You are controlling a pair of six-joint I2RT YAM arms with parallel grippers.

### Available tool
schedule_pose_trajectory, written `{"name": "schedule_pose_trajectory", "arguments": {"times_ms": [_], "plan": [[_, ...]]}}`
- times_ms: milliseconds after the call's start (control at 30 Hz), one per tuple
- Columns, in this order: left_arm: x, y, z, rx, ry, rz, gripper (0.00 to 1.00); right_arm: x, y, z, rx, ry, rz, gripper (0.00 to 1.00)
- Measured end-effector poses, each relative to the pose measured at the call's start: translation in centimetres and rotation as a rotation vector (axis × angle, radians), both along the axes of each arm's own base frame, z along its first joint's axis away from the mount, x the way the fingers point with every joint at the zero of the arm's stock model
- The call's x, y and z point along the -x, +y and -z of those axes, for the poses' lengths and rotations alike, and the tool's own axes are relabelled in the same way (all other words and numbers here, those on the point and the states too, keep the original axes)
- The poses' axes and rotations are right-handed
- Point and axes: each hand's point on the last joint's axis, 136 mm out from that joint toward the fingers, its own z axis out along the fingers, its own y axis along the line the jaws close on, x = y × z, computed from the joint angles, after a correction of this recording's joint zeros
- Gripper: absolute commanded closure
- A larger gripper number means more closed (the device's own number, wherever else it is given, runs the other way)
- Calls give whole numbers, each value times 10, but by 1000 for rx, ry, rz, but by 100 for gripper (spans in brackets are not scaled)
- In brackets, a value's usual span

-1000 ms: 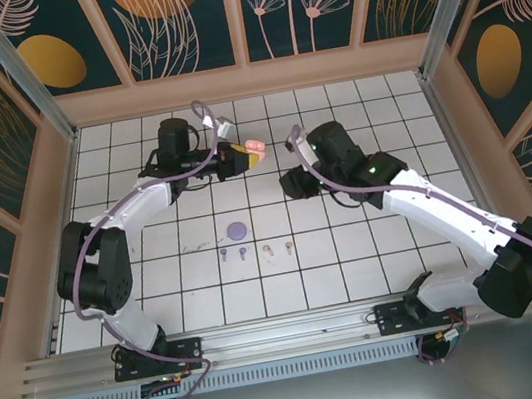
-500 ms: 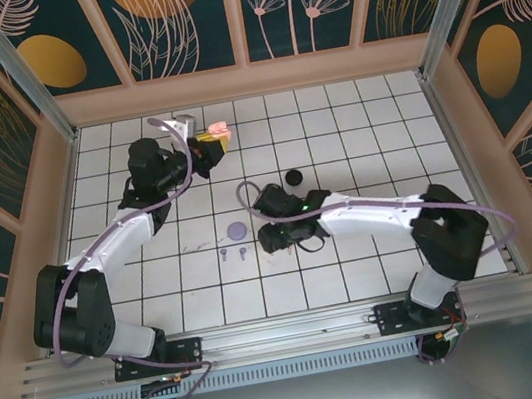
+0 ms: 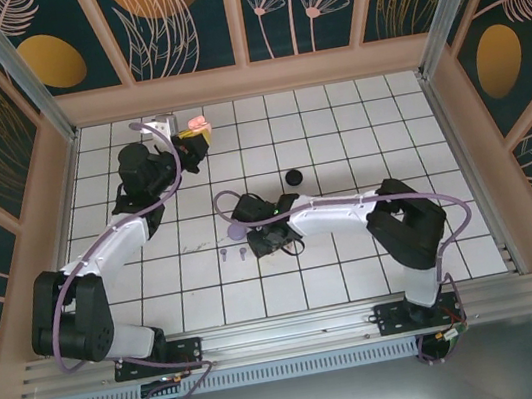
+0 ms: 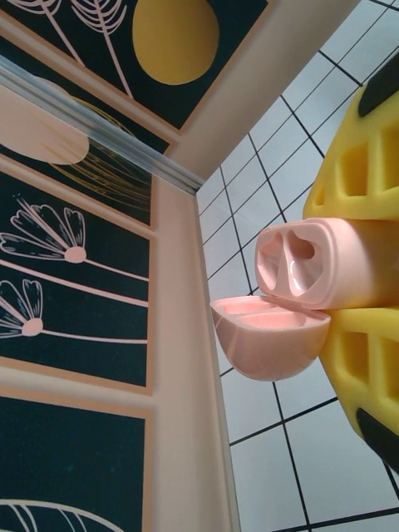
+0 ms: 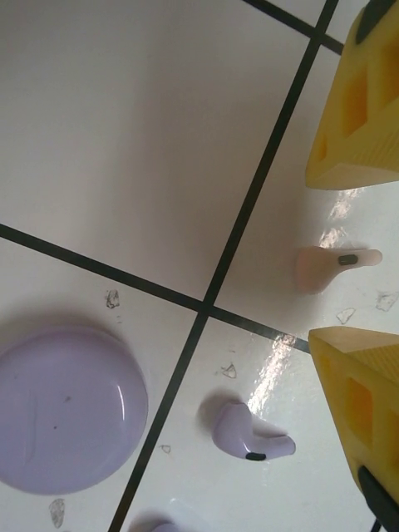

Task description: Insert wireless bluetooth earbuds into charging case

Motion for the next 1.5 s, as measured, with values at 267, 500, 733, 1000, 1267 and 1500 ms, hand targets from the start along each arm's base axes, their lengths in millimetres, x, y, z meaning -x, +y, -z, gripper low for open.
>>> {"name": "schedule_pose_trajectory", "arguments": {"times_ms": [267, 500, 733, 1000, 1267, 1500], "plan": [[0, 3, -4, 11, -10, -13, 100, 3, -4, 12, 37, 23, -1, 57], [0, 3, -5, 15, -11, -14, 100, -1, 6, 13, 38, 23, -6, 61], [0, 3, -6, 24, -20, -18, 100, 4, 8, 19, 61, 36, -17, 63], [1, 3, -5, 28, -21, -18, 100, 6, 5, 20, 75, 41, -14, 65], [1, 3, -4, 34, -15, -16, 100, 6, 5, 20, 74, 45, -1, 75], [4, 1, -5, 38, -16, 7, 100, 6, 5, 19, 71, 44, 2, 82]]}}
